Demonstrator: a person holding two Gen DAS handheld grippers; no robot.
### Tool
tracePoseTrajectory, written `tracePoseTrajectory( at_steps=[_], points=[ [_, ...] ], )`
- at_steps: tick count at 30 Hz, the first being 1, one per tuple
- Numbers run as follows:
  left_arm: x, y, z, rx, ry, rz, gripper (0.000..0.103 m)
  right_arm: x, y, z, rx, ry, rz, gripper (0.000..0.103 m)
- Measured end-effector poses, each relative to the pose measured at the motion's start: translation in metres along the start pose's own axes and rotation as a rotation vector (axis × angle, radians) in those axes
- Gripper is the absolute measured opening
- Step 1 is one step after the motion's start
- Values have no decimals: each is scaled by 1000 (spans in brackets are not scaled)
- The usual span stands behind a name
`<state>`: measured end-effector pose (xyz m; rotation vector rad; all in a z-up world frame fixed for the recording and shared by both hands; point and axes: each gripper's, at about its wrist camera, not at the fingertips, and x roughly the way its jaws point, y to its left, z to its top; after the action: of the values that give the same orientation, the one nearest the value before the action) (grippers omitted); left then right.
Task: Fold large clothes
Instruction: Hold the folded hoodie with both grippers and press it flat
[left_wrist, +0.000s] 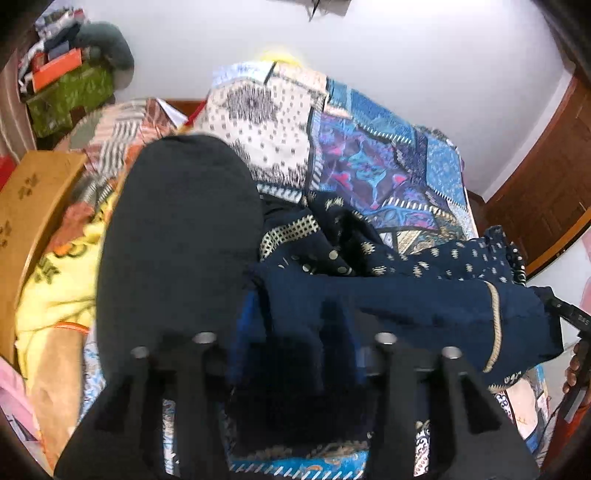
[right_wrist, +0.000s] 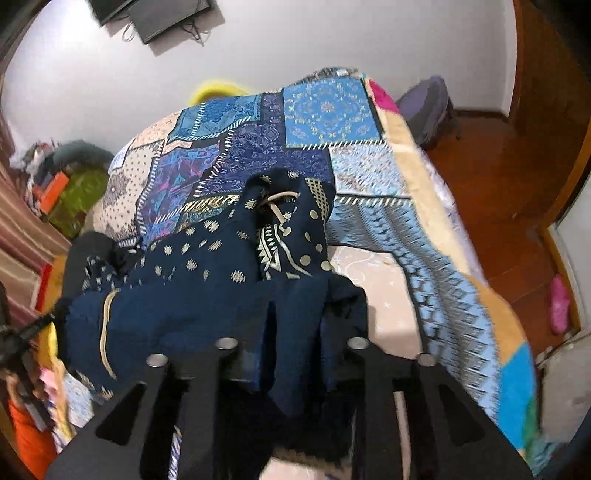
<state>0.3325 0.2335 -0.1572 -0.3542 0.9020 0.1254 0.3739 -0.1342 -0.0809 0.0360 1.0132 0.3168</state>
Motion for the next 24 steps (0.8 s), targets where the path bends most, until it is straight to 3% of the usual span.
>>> tracePoseTrajectory(
  at_steps=[2,7,15,24],
  points=[
    [-12,-2,-1,20,-16,16,53,-18,9,-7,-58,-44,-26,51],
    [-40,-2,-13,33,-30,-3,60,-46,28,-21,-180,-75,-54,53],
    [-47,-21,-47,111,24,-17,60,-44,51,-48,-240,-1,7,55],
    [-20,-69,-78,243,116,-78,60,-13,66,-71,-313,103,-16,55]
  ],
)
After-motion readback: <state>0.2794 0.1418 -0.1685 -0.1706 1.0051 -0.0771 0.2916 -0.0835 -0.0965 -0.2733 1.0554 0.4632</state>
